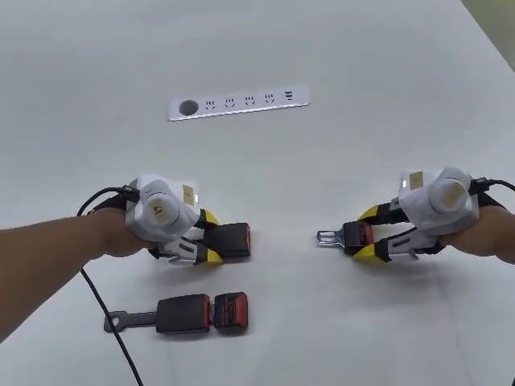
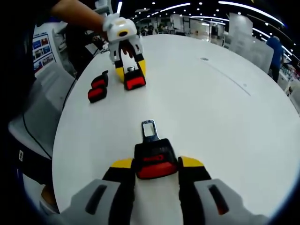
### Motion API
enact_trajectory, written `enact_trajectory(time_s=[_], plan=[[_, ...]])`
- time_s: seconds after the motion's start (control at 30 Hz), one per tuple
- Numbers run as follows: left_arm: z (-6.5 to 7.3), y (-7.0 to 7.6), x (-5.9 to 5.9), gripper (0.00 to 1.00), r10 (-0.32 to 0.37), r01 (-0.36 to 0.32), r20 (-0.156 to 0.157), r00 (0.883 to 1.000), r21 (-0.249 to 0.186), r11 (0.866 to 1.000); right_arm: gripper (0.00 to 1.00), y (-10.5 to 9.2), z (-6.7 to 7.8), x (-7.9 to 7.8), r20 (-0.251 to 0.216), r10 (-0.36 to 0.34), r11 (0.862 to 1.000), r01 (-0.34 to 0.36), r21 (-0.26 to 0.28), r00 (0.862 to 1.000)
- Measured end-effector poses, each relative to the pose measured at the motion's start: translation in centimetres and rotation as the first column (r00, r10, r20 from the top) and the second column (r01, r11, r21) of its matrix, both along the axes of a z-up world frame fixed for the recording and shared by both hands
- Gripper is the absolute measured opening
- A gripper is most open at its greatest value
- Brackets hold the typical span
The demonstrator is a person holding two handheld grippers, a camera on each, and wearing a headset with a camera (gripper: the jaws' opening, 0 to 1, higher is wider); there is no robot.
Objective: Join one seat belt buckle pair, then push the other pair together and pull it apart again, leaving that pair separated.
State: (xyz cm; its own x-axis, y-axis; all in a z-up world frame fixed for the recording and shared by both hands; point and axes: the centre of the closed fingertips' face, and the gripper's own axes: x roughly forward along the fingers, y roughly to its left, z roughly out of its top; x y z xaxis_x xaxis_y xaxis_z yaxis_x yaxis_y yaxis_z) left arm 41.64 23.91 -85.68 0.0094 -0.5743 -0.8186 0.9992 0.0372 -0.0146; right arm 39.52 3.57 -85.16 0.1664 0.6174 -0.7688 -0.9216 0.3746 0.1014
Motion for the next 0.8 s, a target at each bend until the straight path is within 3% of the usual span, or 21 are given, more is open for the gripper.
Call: enact_trajectory(time_s=[0.33, 0.37, 0.43, 0.5, 0.57, 0.67, 0.7, 0.77, 0.8], plan=[[0.0, -0.2, -0.1, 0.34, -0.024, 0.024, -0.001, 1.000, 0.022, 0.999, 0.38, 0.3, -0.2, 0.0, 0.054, 0.066, 0.997, -0.064, -0.037, 0.996], [-0.1, 0.0, -0.2, 0.39, -0.029, 0.029, -0.007, 1.000, 0.031, 0.999, 0.38, 0.3, -0.2, 0.0, 0.056, 0.075, 0.996, -0.073, -0.044, 0.996], [0.0, -0.1, -1.3, 0.48, -0.038, 0.040, -0.062, 0.997, 0.021, 0.999, 0.44, 0.2, -0.4, 0.4, 0.049, 0.064, 0.996, -0.061, -0.062, 0.997], [0.5, -0.2, -1.1, 0.56, 0.002, -0.002, -0.077, 0.997, 0.005, 1.000, 0.56, 0.5, 0.2, 0.7, 0.091, 0.067, 0.997, -0.062, -0.056, 0.994], [1.2, -0.4, -0.8, 0.62, 0.061, -0.063, -0.088, 0.994, -0.021, 0.998, 0.60, 0.8, 1.0, 1.3, 0.110, -0.005, 1.000, 0.007, -0.018, 0.994], [2.3, -0.3, -0.6, 0.73, 0.115, -0.119, -0.078, 0.990, -0.059, 0.991, 0.66, 0.7, 2.2, 2.5, 0.165, -0.113, 0.994, 0.110, 0.026, 0.980], [2.4, -0.2, -0.6, 0.74, 0.123, -0.128, -0.078, 0.989, -0.062, 0.990, 0.67, 0.8, 2.3, 2.5, 0.161, -0.131, 0.991, 0.126, 0.037, 0.978], [3.2, -0.1, -0.3, 0.79, 0.187, -0.194, -0.074, 0.979, -0.096, 0.976, 0.71, 0.9, 3.0, 2.9, 0.158, -0.236, 0.970, 0.222, 0.102, 0.959], [4.0, 0.0, 0.1, 0.82, 0.240, -0.247, -0.067, 0.968, -0.132, 0.960, 0.72, 0.9, 3.6, 3.2, 0.176, -0.294, 0.953, 0.274, 0.133, 0.939]])
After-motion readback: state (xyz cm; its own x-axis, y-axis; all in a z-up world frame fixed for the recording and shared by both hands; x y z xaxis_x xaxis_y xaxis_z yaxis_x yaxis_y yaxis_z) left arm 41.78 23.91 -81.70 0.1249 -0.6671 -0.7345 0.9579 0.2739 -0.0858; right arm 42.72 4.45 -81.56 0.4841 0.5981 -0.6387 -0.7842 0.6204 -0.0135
